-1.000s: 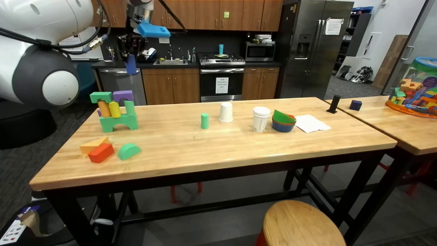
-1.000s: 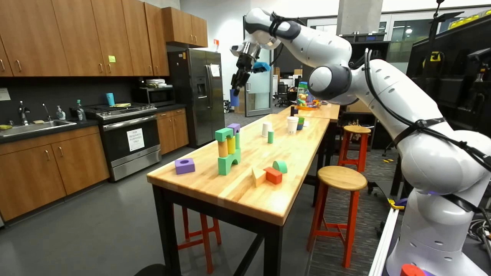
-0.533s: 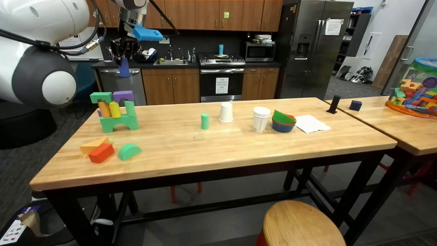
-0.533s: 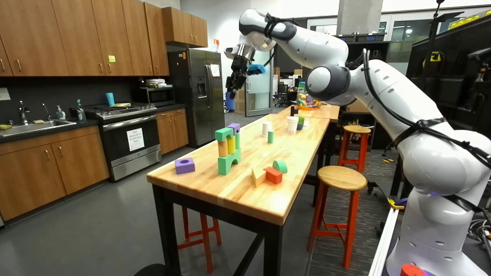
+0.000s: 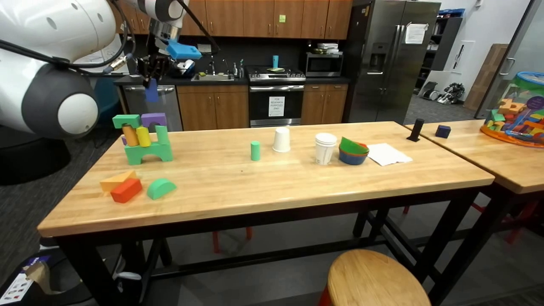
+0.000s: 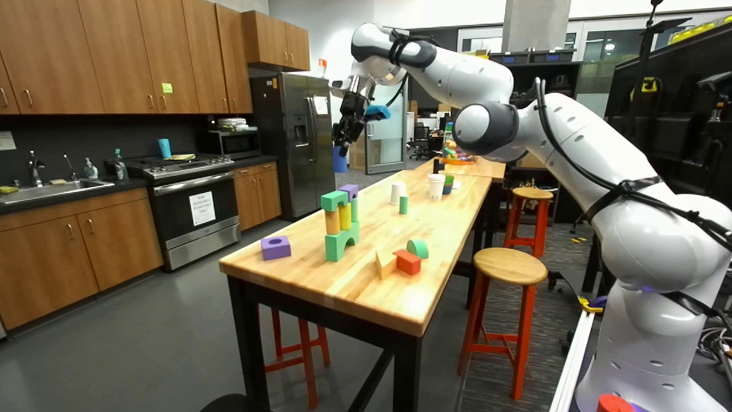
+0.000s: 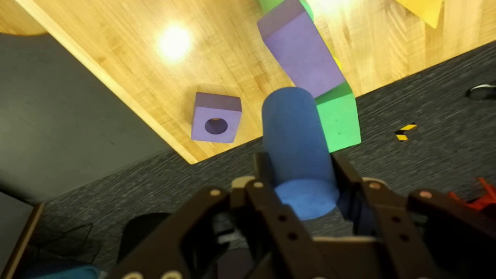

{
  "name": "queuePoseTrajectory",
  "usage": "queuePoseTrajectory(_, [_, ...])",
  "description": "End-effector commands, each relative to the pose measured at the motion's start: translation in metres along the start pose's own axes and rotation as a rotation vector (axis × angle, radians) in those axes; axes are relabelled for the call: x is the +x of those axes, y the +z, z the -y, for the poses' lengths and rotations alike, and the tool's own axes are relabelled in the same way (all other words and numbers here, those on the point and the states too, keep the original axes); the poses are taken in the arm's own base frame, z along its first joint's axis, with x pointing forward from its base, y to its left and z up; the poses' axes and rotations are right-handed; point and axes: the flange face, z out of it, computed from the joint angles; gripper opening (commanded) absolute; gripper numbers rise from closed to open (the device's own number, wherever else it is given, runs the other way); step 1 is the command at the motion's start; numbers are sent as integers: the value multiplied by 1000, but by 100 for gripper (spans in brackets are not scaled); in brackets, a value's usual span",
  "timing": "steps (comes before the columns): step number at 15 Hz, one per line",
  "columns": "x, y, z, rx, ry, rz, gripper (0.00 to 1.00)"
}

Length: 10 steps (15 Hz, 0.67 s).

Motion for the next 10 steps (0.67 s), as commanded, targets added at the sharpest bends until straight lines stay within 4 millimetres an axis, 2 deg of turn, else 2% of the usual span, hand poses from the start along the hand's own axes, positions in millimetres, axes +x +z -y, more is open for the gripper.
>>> queuePoseTrajectory(1, [9, 11, 4, 52, -115, -10, 16])
queuePoseTrajectory(6, [23, 18, 14, 114, -236, -14, 16])
queuePoseTrajectory(10, [47, 31, 25, 191, -365, -60, 16])
